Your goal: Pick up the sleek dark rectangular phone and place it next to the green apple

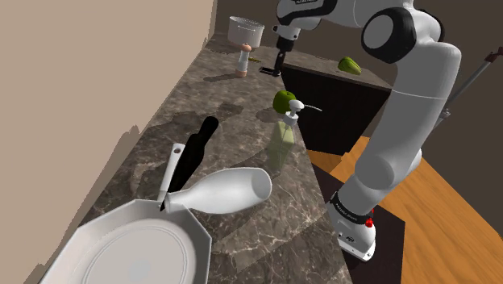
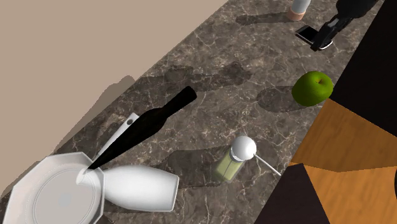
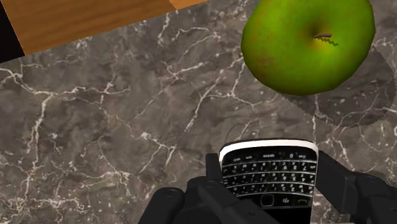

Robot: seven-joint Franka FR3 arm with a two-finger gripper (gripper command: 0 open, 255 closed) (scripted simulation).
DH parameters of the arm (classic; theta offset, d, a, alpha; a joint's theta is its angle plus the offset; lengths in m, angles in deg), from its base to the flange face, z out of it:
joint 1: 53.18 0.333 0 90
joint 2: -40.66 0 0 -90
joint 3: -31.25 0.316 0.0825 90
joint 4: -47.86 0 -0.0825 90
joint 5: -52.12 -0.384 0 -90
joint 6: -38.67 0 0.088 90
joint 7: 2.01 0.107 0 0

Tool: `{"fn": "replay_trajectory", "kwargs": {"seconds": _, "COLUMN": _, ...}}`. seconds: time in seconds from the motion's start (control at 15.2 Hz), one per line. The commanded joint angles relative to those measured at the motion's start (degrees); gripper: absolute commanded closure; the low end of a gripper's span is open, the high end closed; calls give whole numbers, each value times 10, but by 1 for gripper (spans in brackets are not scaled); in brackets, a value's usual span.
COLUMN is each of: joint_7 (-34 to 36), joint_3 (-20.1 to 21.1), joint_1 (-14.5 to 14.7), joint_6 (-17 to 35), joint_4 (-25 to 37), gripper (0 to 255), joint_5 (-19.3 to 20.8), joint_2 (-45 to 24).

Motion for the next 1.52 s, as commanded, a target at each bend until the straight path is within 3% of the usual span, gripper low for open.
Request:
{"fn": "replay_trajectory", "kwargs": {"seconds": 0.0, "joint_7": -1, "joint_3": 0, "joint_1": 0, "joint_6": 16, "joint_4": -14, "gripper": 255, "joint_5": -1, "joint_2": -2}}
{"fn": "replay_trajectory", "kwargs": {"seconds": 1.45, "joint_7": -12, "joint_3": 6, "joint_1": -1, "joint_6": 167, "joint_4": -116, "gripper": 255, "joint_5": -16, "joint_2": -52}}
